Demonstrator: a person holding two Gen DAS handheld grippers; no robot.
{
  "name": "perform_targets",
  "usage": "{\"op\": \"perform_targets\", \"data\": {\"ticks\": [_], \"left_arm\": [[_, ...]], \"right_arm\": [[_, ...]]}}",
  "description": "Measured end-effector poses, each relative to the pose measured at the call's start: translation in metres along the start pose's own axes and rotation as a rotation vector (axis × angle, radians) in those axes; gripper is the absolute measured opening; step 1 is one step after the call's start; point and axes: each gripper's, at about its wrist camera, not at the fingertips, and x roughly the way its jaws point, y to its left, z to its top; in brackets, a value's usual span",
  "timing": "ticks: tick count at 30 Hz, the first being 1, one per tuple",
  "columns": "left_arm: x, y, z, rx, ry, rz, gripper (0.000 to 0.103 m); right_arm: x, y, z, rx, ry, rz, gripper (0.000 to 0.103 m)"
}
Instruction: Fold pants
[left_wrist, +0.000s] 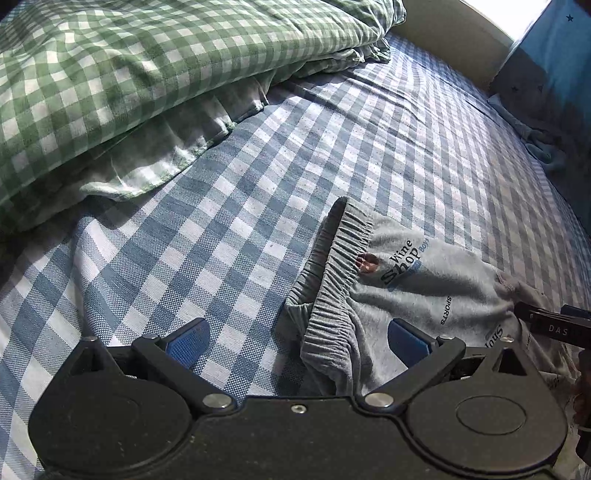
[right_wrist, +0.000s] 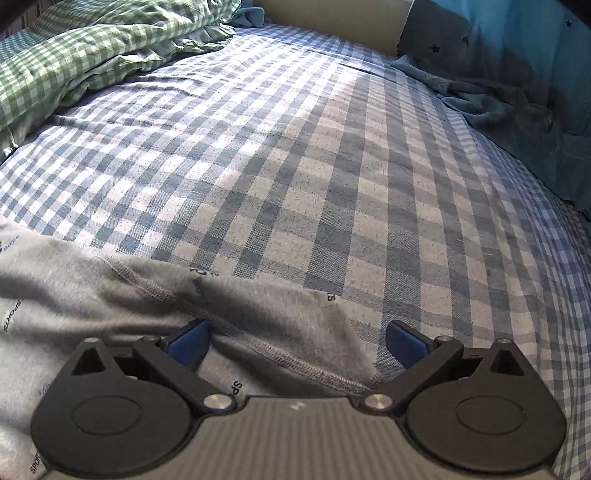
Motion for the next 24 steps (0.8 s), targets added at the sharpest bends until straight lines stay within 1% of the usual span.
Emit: {"op": "perform_targets", "data": {"ticks": [3, 6, 8, 12, 13, 14, 15, 17, 20, 21, 22, 23, 24], "left_arm": [[-0.001, -0.001, 0.000, 0.009, -0.007, -0.020, 0.102], [-0.003, 0.000, -0.003, 0.011, -0.020, -0.053, 0.102], [-0.003, 0.001, -0.006, 0.017, -0.039, -0.074, 0.102], [-0.001, 0.001, -0.007, 0.037, -0.100, -0.056, 0.102], [0.001, 0.002, -0.005, 0.042, -0.110, -0.066, 0.100], [0.004, 0.002, -0.003, 0.044, -0.109, -0.078, 0.094], [0.007, 0.002, 0.000, 0.044, -0.100, -0.094, 0.091], [0.014, 0.003, 0.005, 0.038, -0.073, -0.113, 0.080], [0.019, 0.004, 0.009, 0.009, -0.055, -0.114, 0.075], [0.019, 0.005, 0.010, -0.006, -0.051, -0.118, 0.068], [0.020, 0.005, 0.011, -0.020, -0.038, -0.119, 0.055], [0.021, 0.006, 0.012, -0.033, -0.021, -0.114, 0.040], [0.021, 0.005, 0.012, -0.042, -0.013, -0.097, 0.037]], "right_arm": [[-0.031, -0.003, -0.012, 0.018, -0.049, -0.004, 0.103], [-0.065, -0.003, -0.037, 0.068, -0.072, -0.013, 0.103], [-0.085, 0.001, -0.061, 0.101, -0.066, -0.017, 0.103], [-0.107, 0.015, -0.102, 0.129, -0.029, -0.029, 0.103], [-0.110, 0.020, -0.111, 0.130, -0.019, -0.031, 0.103], [-0.110, 0.024, -0.117, 0.127, -0.009, -0.034, 0.103], [-0.110, 0.027, -0.124, 0.128, 0.010, -0.039, 0.103], [-0.107, 0.032, -0.130, 0.144, 0.027, -0.045, 0.103], [-0.103, 0.034, -0.132, 0.173, 0.032, -0.047, 0.103], [-0.103, 0.032, -0.133, 0.179, 0.031, -0.047, 0.103], [-0.103, 0.032, -0.133, 0.181, 0.028, -0.047, 0.103], [-0.102, 0.032, -0.133, 0.181, 0.026, -0.047, 0.103], [-0.102, 0.032, -0.132, 0.180, 0.025, -0.045, 0.103]]}}
